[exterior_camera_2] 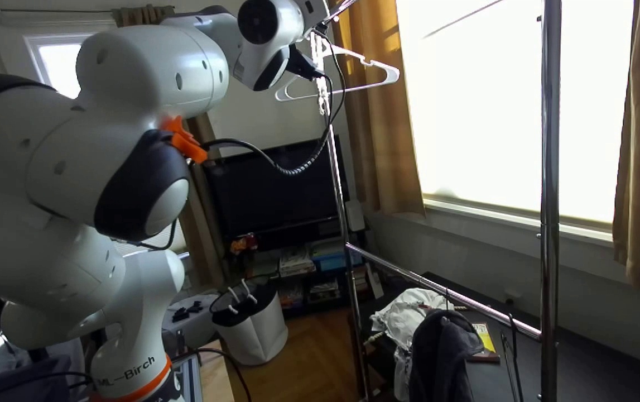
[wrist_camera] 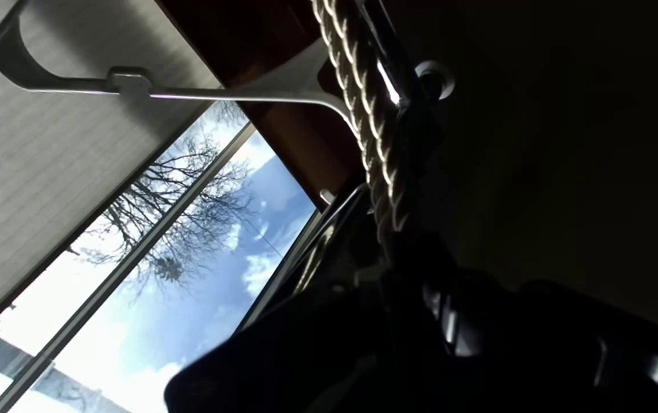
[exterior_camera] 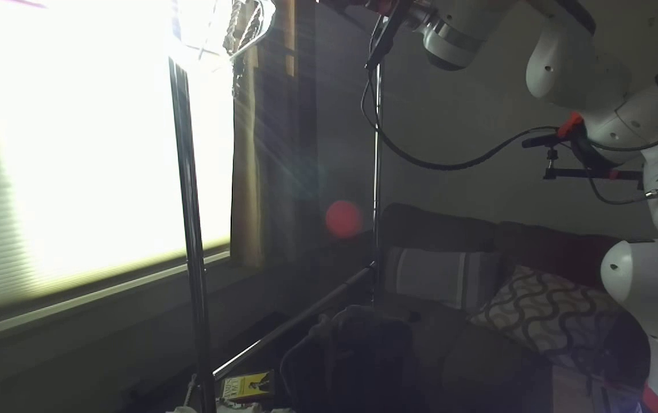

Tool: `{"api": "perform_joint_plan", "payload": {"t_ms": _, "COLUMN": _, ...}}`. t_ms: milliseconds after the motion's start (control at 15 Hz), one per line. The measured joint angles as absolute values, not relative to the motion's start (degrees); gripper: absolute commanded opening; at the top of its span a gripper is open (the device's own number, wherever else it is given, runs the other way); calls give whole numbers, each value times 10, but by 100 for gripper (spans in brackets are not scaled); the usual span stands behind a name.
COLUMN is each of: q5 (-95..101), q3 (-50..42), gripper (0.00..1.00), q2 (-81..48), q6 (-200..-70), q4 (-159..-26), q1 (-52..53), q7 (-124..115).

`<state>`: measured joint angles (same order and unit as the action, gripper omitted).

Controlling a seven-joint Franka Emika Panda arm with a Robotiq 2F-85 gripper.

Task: Hang the rope on the coat hanger

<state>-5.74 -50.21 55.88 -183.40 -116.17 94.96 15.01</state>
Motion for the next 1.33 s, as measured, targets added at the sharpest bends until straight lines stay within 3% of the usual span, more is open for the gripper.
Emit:
{"api": "perform_joint_plan", "payload": {"t_ms": 667, "q5": 43, "q3": -514, "gripper": 3, "q2": 733, "q6": -1834, "q4": -1162, "q1": 1132, "q7": 211}}
{"api": "perform_joint_plan", "payload": {"t_ms": 1333, "q5": 64, "q3": -581, "gripper": 3, "q2": 732, "q6": -1837, "q4": -1161, "q1": 1214, "q7": 226}}
